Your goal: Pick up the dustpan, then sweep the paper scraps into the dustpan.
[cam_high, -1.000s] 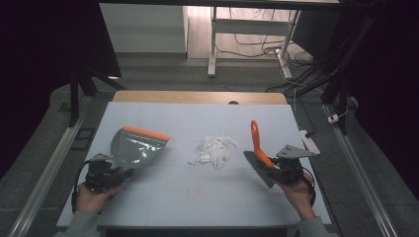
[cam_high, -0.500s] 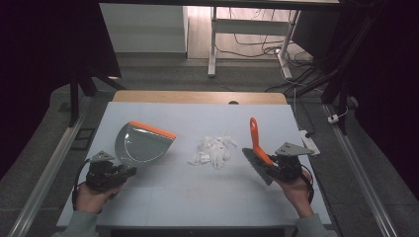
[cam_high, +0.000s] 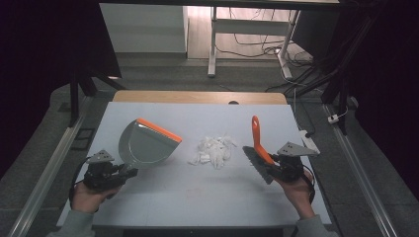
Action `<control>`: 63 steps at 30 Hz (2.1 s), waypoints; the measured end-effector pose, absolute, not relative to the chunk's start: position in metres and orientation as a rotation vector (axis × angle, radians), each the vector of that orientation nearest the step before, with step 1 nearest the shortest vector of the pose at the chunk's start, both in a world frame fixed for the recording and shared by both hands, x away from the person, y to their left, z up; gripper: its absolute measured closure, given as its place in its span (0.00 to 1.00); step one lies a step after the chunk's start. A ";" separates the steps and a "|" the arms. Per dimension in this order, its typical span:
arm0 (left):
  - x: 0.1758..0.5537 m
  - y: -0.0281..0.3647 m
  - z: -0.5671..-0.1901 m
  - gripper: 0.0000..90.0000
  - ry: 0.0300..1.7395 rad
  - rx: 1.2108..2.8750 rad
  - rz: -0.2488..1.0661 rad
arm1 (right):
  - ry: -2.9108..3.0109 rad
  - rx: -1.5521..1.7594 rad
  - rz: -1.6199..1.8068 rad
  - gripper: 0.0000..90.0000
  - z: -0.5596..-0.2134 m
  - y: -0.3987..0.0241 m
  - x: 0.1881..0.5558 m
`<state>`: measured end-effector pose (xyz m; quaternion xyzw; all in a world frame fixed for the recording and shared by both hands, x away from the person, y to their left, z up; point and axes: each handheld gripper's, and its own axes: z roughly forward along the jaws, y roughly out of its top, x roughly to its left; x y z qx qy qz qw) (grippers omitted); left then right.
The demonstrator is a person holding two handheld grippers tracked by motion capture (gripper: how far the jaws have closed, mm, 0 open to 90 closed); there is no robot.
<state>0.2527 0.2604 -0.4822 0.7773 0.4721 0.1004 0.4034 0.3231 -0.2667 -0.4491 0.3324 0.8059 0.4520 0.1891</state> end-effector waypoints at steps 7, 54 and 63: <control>0.251 0.254 -0.480 0.68 1.131 2.010 0.227 | 2.265 0.933 1.274 0.78 -0.448 -0.265 0.326; 0.249 0.205 -0.491 0.68 0.868 2.337 0.063 | 2.273 0.893 1.270 0.78 -0.447 -0.239 0.338; 0.251 0.205 -0.492 0.68 0.879 2.340 0.046 | 2.267 0.883 1.273 0.78 -0.445 -0.229 0.348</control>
